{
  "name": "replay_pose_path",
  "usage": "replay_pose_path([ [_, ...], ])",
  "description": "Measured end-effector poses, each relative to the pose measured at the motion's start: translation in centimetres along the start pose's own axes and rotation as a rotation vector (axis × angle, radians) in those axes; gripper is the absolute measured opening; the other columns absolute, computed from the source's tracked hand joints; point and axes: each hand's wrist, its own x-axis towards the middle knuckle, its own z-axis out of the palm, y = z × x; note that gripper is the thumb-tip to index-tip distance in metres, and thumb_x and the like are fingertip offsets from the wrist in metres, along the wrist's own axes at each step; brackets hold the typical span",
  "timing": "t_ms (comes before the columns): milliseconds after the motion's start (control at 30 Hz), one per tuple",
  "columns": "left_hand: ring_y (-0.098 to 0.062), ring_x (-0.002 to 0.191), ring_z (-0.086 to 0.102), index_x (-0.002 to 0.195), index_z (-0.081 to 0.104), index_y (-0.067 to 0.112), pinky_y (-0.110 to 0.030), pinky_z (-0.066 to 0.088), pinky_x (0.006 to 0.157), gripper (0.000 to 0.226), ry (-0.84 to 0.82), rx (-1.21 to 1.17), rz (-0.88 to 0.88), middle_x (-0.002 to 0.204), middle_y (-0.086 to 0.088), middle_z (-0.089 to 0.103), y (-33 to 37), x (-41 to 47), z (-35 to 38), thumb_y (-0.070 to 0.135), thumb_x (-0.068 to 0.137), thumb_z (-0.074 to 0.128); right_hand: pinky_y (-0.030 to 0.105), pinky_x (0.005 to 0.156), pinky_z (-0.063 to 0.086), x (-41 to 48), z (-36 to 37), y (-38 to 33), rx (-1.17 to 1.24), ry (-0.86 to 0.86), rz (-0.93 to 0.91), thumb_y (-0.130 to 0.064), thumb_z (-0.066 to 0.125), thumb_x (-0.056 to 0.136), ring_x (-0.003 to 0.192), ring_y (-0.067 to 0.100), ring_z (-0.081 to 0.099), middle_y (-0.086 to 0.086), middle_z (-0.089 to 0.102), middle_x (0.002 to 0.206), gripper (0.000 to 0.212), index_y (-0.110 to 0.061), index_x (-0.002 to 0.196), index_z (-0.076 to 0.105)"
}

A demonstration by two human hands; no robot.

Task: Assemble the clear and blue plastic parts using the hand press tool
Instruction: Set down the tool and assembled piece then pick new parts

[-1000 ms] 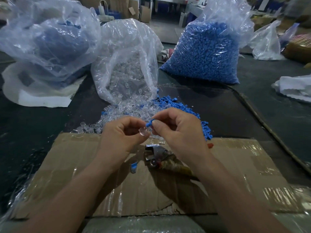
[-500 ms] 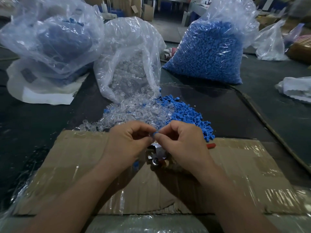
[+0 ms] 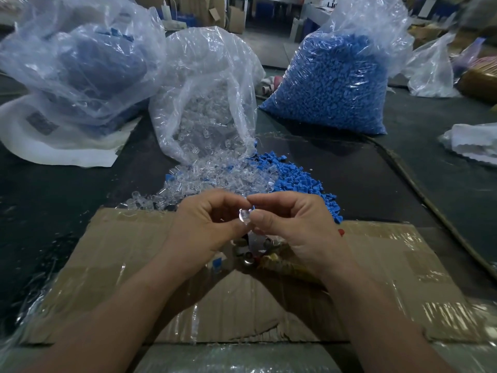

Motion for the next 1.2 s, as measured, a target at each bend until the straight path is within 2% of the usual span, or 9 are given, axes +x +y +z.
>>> replay_pose_path([
  [67, -0.016, 0.062, 0.066, 0.074, 0.070, 0.022, -0.022, 0.054, 0.057, 0.022, -0.019, -0.099, -0.077, 0.070, -0.002, 0.068, 0.0, 0.1, -0.1, 0.001, 0.065, 0.072, 0.016, 0.065, 0.052, 0.1, 0.1, 0.2, -0.015, 0.051, -0.058, -0.016, 0.069, 0.062, 0.074, 0.008, 0.068, -0.004, 0.072, 0.077, 0.021, -0.021, 0.082, 0.070],
  [133, -0.021, 0.058, 0.066, 0.077, 0.067, 0.012, -0.023, 0.053, 0.052, 0.018, -0.073, -0.289, -0.159, 0.069, -0.008, 0.069, 0.1, 0.2, -0.2, 0.007, 0.059, 0.069, 0.016, 0.066, 0.052, 0.2, 0.2, 0.4, -0.032, 0.079, -0.099, -0.017, 0.069, 0.060, 0.072, 0.008, 0.068, -0.004, 0.072, 0.075, 0.020, -0.021, 0.080, 0.070],
  [200, -0.021, 0.055, 0.066, 0.074, 0.067, 0.008, -0.023, 0.052, 0.049, 0.016, -0.073, -0.372, -0.190, 0.066, -0.012, 0.068, 0.1, 0.4, -0.3, 0.011, 0.059, 0.068, 0.016, 0.065, 0.052, 0.2, 0.3, 0.5, -0.046, 0.071, -0.118, -0.010, 0.071, 0.064, 0.073, 0.010, 0.069, -0.004, 0.072, 0.075, 0.019, -0.020, 0.080, 0.070],
  [333, -0.017, 0.048, 0.063, 0.062, 0.071, 0.012, -0.021, 0.050, 0.044, 0.007, 0.001, -0.365, -0.204, 0.058, -0.012, 0.066, 0.2, 0.4, 0.0, 0.009, 0.057, 0.068, 0.016, 0.065, 0.052, 0.2, 0.6, 1.2, -0.123, 0.045, -0.132, 0.004, 0.070, 0.071, 0.073, 0.009, 0.069, -0.006, 0.072, 0.077, 0.029, -0.023, 0.084, 0.070],
  [500, -0.015, 0.044, 0.060, 0.059, 0.072, 0.014, -0.019, 0.049, 0.044, 0.007, 0.014, -0.322, -0.179, 0.054, -0.010, 0.064, 0.2, 0.4, -0.1, 0.012, 0.054, 0.067, 0.011, 0.069, 0.050, 0.1, 0.5, 1.4, -0.296, 0.051, -0.231, 0.000, 0.072, 0.073, 0.079, 0.000, 0.067, -0.020, 0.070, 0.081, 0.035, -0.032, 0.089, 0.068],
  [633, -0.017, 0.046, 0.062, 0.061, 0.072, 0.009, -0.020, 0.050, 0.043, 0.011, -0.056, -0.415, -0.226, 0.058, -0.014, 0.066, 0.4, 0.4, -0.4, 0.003, 0.057, 0.064, 0.009, 0.071, 0.048, 0.0, 0.3, 1.5, -0.375, 0.083, -0.312, -0.005, 0.072, 0.073, 0.081, -0.003, 0.065, -0.026, 0.067, 0.078, 0.034, -0.028, 0.096, 0.067],
  [900, -0.017, 0.045, 0.062, 0.060, 0.072, 0.012, -0.021, 0.051, 0.044, 0.010, -0.088, -0.394, -0.240, 0.057, -0.012, 0.065, 0.5, 0.5, -0.4, 0.005, 0.056, 0.066, 0.013, 0.076, 0.050, 0.3, 0.0, 1.9, -0.438, 0.085, -0.372, -0.002, 0.073, 0.071, 0.086, -0.001, 0.065, -0.021, 0.065, 0.089, 0.039, -0.018, 0.105, 0.064],
  [1100, -0.016, 0.043, 0.060, 0.055, 0.069, 0.013, -0.020, 0.050, 0.042, 0.008, -0.076, -0.345, -0.252, 0.054, -0.011, 0.063, 0.4, 0.5, -0.4, 0.006, 0.052, 0.067, 0.014, 0.079, 0.050, 0.4, 0.1, 2.1, -0.443, 0.068, -0.397, 0.001, 0.074, 0.069, 0.087, 0.000, 0.065, -0.009, 0.066, 0.092, 0.041, -0.013, 0.106, 0.063],
  [1200, -0.016, 0.042, 0.059, 0.056, 0.067, 0.010, -0.020, 0.050, 0.042, 0.006, -0.065, -0.356, -0.264, 0.054, -0.012, 0.062, 0.5, 0.5, -0.3, 0.004, 0.053, 0.066, 0.013, 0.077, 0.050, 0.2, 0.1, 1.7, -0.471, 0.036, -0.360, -0.002, 0.074, 0.070, 0.085, -0.001, 0.065, -0.013, 0.066, 0.090, 0.038, -0.016, 0.104, 0.065],
])
